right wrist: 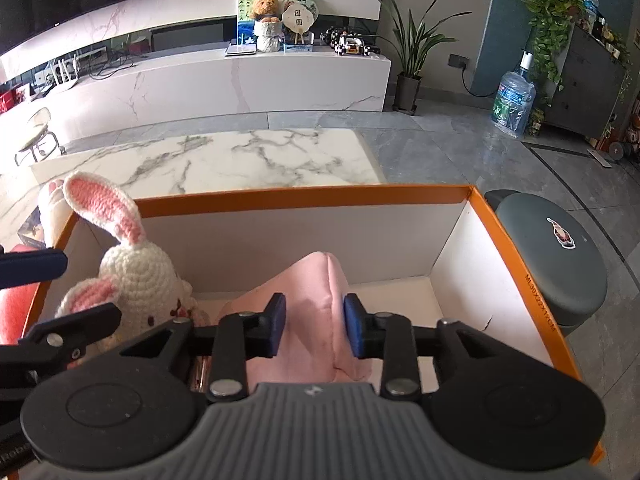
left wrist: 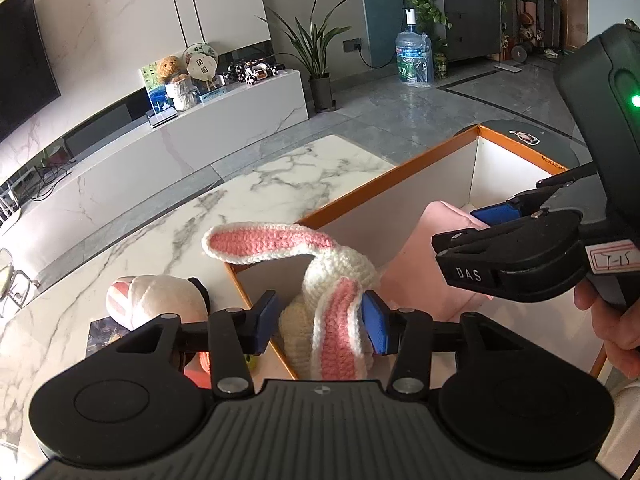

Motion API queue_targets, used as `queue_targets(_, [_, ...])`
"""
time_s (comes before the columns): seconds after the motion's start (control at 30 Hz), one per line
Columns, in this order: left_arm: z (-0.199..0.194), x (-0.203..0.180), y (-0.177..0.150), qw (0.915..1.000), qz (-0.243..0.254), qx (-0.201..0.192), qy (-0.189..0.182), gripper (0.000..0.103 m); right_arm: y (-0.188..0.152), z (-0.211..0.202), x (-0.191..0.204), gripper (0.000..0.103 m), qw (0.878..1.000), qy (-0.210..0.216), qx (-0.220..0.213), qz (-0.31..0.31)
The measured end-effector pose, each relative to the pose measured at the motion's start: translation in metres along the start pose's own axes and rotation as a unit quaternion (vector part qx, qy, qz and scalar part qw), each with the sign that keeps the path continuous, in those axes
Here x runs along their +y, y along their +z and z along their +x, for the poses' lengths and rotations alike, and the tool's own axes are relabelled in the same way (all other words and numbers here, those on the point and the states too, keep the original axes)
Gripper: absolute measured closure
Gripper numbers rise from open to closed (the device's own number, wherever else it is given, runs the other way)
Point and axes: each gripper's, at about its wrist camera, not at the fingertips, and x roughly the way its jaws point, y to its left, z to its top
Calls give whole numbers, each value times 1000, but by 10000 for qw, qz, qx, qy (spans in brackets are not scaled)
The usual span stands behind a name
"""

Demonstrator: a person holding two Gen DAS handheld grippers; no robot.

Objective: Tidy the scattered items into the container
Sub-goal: 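Open the right tool to drop the pink bag while the left tool releases the bunny into the box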

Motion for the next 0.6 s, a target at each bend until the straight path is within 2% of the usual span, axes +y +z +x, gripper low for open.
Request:
queue_targets(0.2, [5, -3, 2, 9999, -40, 12, 97, 49, -1, -5, -4, 59, 9999, 12, -22, 157])
queue_targets(0.33, [4, 1, 3, 9998, -209, -39, -51, 64, -2, -7, -9, 50, 9994, 76, -92, 321])
queue_targets(0.6, [-1, -3, 5, 9994, -258, -165, -156, 63, -4, -10, -15, 41, 9986, 127, -76, 511])
